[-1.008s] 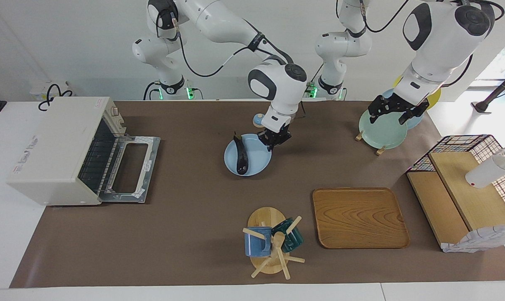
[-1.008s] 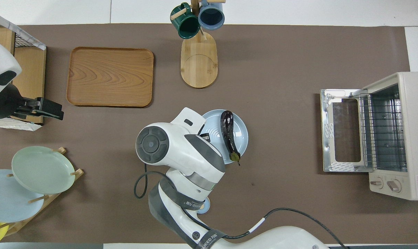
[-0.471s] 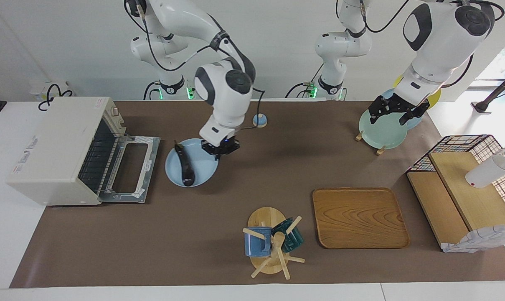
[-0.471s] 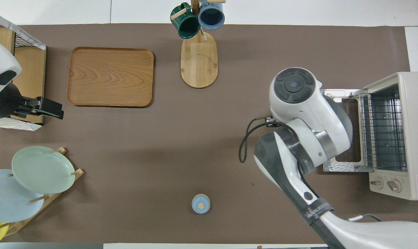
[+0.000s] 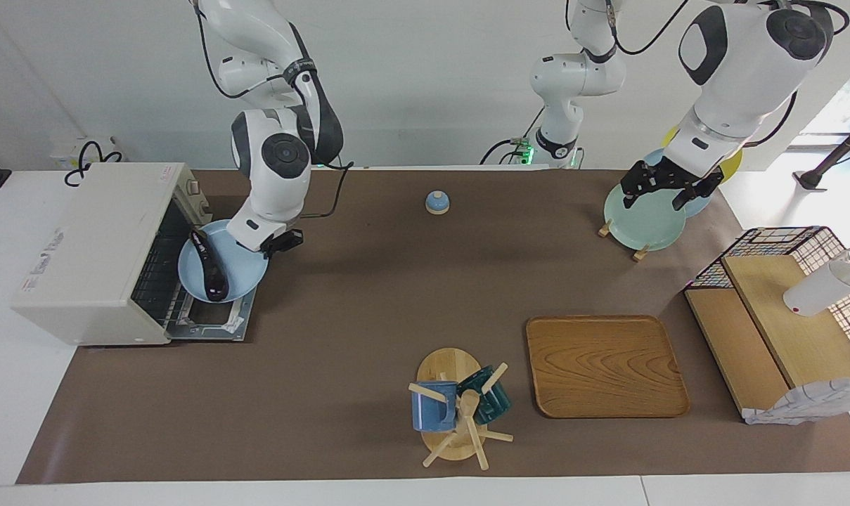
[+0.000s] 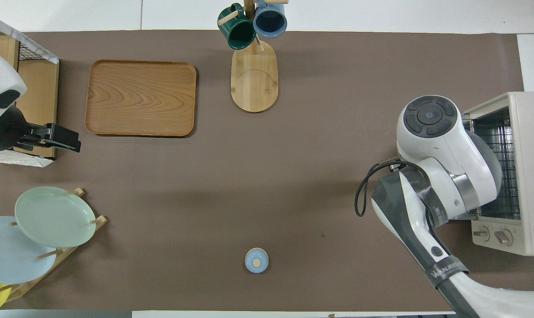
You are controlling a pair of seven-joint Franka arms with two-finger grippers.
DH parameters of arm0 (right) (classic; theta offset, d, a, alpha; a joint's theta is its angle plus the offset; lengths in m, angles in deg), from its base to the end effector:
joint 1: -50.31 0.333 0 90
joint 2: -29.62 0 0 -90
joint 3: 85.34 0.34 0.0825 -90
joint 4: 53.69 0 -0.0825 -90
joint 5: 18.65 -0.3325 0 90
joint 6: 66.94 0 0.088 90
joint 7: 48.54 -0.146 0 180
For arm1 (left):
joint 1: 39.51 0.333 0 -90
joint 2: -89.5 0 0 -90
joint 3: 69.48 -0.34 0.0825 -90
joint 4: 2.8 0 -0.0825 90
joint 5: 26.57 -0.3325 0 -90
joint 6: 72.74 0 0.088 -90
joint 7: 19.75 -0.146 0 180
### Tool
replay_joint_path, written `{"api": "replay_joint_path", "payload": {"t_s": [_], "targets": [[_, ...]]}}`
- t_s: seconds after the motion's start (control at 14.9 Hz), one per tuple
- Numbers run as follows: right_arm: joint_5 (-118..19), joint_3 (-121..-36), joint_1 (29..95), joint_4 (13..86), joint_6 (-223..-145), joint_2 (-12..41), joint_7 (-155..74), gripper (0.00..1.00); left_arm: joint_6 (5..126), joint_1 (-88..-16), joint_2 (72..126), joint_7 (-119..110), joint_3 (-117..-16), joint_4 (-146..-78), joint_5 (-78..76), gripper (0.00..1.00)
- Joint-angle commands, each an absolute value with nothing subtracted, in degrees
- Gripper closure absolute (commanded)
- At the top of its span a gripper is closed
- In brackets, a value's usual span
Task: Put eggplant into oven
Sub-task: 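Carry the eggplant with the right gripper into the open oven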
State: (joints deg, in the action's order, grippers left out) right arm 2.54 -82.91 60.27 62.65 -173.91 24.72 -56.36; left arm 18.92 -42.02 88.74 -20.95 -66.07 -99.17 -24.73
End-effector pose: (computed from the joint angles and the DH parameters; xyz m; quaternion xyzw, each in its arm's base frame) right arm 0.4891 0.0649 0.4061 0.9719 0.1141 -0.0909 0.1849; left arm 0.4916 -0.0558 0.5720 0.9974 -0.0610 -0.0351 0.0142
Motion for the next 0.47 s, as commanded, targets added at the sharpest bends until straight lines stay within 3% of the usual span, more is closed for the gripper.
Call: {"api": "replay_joint_path", "payload": {"t_s": [0.0,0.4], "targets": [[3.6,-82.0,55.0,64.8,-174.4,26.8,-51.2,1.00,20.2,-41.5,87.5,-21.2,-65.9,-100.2,-25.6,0.00],[3.5,-81.9,47.8,69.8,-177.6,28.0,-45.2,1.00,20.2,-41.5,87.5,-21.2,-65.9,-100.2,-25.7,0.00]]}}
